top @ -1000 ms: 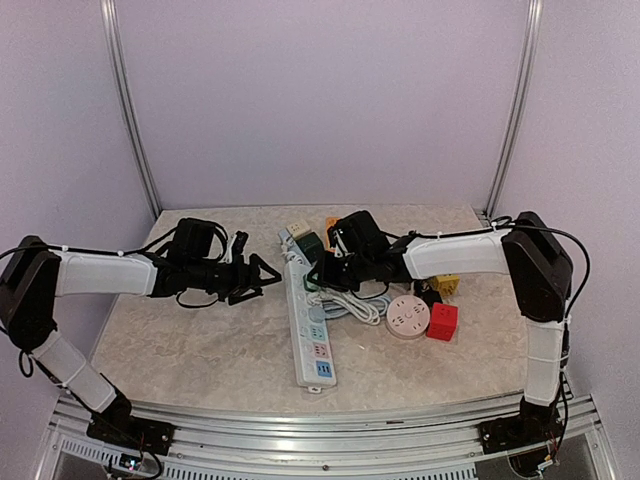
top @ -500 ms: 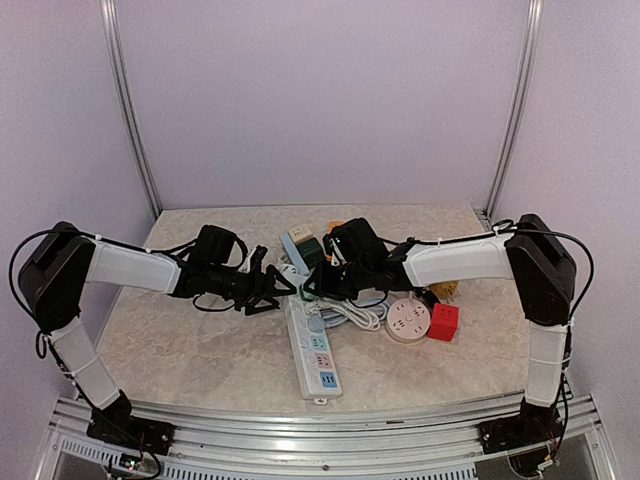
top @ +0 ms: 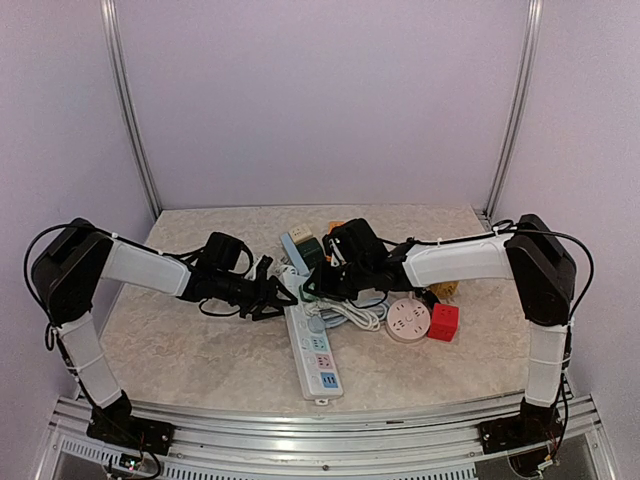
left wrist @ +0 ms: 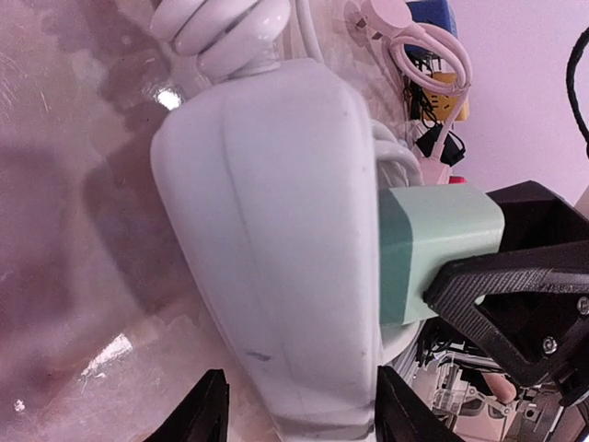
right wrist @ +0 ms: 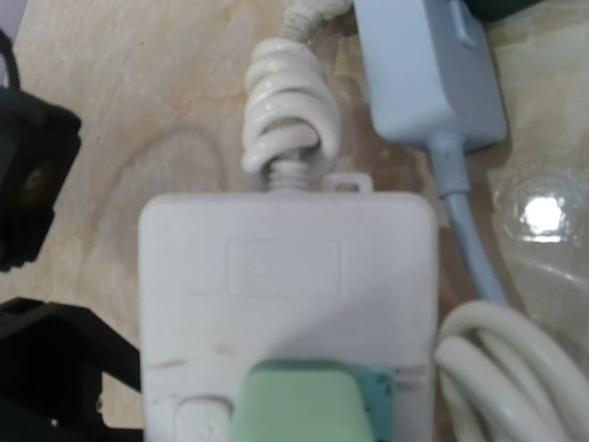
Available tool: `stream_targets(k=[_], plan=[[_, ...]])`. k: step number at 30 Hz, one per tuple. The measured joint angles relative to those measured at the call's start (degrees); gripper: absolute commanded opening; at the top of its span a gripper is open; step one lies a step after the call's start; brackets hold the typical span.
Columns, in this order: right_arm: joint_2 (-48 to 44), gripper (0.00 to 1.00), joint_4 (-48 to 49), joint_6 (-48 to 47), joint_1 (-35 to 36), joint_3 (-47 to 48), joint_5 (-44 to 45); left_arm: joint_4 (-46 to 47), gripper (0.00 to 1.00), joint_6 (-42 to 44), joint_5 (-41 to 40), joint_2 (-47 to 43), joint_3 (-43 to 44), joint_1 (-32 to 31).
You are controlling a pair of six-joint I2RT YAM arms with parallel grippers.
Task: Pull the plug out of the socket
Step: Remove the plug from the socket.
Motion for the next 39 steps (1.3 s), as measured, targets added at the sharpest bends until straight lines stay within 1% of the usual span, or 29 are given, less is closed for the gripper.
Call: stream_targets(k=[2,6,10,14,25,33,39], plan=[[0.0,0.00,0.0,0.0,0.1,0.0,0.0,0.2,0.46,-0.2,0.0,0.3,0.2,0.0],[0.0,0.00,0.0,0.0,0.4,0.0,-0.1,0.9,0.33,-0.7,0.2,0.3,0.4,0.0],[0.0,0.00,-0.2,-0.1,0.7,0.0,0.5,0.9,0.25,-2.8,0.5,0.4,0.4,0.1],[0.0,0.00,-0.3,-0.2,0.9,0.0,1.0,0.9,0.17,-3.1,0.6,0.5,0.4,0.1],[-0.5,0.00,-0.3,-0.2,0.8,-0.3,1.2,0.9,0.12,-3.0,0.7,0.5,0.6,0.1],[-1.6,0.00,2.3,1.3,-0.9,-2.9,-2.4,0.7,0.10,-2.6,0.6,0.5,1.1,-0.3],[-1.7,0.00,2.5,1.6,-1.2,-3.0,-3.0,0.4,0.08,-2.3,0.5,0.5,1.3,-0.4]])
